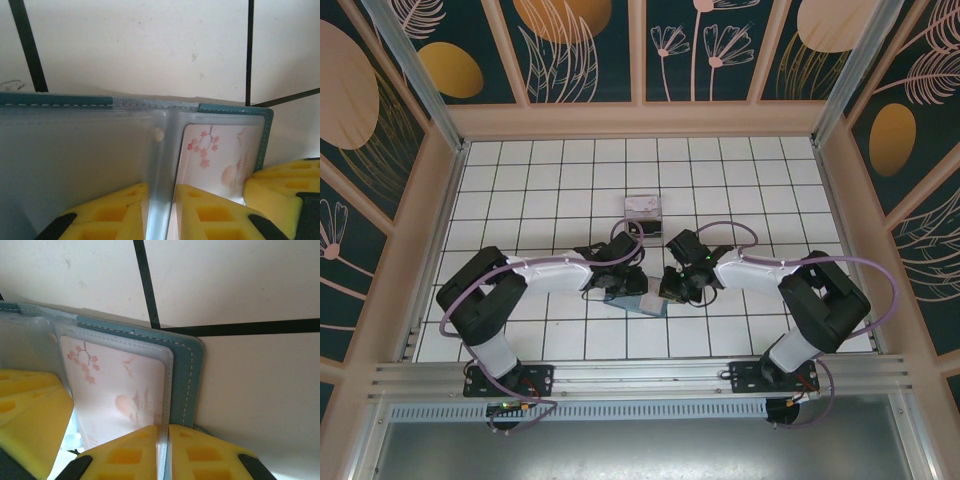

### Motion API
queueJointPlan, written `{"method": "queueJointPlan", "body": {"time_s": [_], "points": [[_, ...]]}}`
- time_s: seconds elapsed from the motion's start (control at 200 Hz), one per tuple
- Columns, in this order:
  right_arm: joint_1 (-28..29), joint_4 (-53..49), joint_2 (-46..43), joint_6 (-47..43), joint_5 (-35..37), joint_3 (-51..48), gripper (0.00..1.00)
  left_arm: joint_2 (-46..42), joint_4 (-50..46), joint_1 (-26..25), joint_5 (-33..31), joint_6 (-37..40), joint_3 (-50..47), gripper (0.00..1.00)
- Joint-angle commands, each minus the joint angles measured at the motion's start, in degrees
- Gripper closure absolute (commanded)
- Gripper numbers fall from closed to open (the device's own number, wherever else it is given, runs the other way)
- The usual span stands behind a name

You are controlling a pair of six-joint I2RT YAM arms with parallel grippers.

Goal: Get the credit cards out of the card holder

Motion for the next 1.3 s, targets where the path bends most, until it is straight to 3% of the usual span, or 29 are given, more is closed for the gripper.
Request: {"method": "queueJointPlan", "body": {"time_s": [0.0, 0.36, 0.686, 1.116, 1.296], "points": [[0.45, -1.43, 2.83, -1.26, 3.5, -0.08, 0.86, 1.11, -0.65, 0.37, 0.88, 1.16, 0.78, 0.75], [0.48, -1.95, 2.65, -1.32, 3.68, 0.02, 0.86, 2.7, -1.85, 0.37, 1.66, 2.48, 1.09, 0.73], [0.48, -2.7, 2.35, -1.07, 4.29, 0.02, 0.78, 2.78, -11.11, 0.32, -9.05, 4.75, 3.33, 0.76], [0.39, -3.03, 2.52, -1.4, 4.55, 0.19, 0.78, -0.08, -11.1, 0.39, -9.85, 3.16, 3.34, 0.8], [-0.02, -3.02, 2.63, -2.05, 4.76, 0.46, 0.8, -3.65, -7.48, 0.39, -6.6, 1.9, 2.82, 0.78]]}}
